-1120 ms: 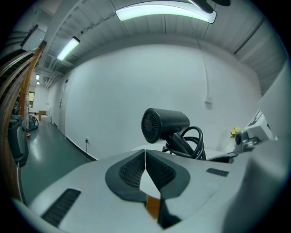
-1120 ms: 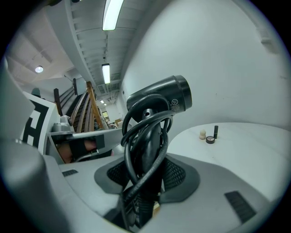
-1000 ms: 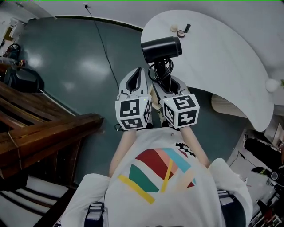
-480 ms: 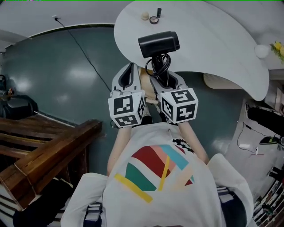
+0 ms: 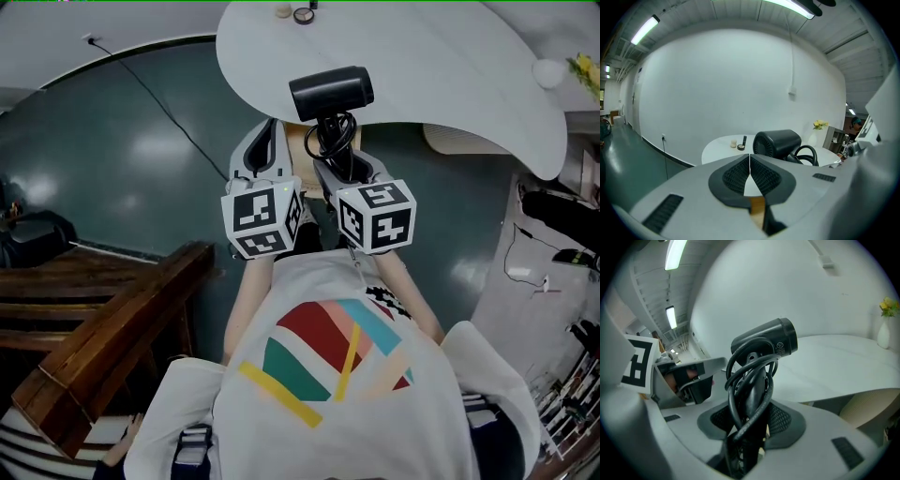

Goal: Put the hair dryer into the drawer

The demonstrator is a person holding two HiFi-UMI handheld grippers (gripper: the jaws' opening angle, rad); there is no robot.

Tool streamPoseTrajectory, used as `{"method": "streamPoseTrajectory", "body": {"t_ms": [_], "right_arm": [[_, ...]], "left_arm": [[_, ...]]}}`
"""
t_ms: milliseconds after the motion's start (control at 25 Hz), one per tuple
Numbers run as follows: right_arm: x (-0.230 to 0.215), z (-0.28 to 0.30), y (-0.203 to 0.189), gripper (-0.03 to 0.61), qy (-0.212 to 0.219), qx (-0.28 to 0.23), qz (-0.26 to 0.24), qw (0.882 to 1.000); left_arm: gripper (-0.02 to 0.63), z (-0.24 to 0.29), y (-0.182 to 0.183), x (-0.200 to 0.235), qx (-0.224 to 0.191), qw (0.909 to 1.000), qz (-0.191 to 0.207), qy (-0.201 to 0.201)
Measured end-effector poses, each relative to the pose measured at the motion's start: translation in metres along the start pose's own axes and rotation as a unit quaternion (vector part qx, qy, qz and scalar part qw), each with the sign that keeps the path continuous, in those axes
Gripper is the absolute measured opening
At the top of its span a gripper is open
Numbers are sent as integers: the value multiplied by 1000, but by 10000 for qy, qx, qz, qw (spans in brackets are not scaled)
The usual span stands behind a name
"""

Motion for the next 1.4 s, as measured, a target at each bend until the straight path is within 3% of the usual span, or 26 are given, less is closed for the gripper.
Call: {"method": "streamPoseTrajectory", "body": {"t_ms": [480,880,1400], "right_arm": [[-5,0,-99,176,-138,1249,1014,9869],[-1,8,-150,176,-110,2050,1993,9582],[-9,31,-171,176,-253,2715,1938,9424]], "left_arm": [[21,-6,-45,21,389,9986,-301,169],[21,1,-52,26,525,9981,-328,43],[21,5,-61,31,701,9971,-267,97]]}}
Point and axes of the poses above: the fingertips, and each gripper's own axes: z forward along the fingers, x to its left, y out of its top, the point moved 1 cm from there along -z, backward along the fingers, and after that the axes turned 4 degrees about -x, right-handed, at the moved point
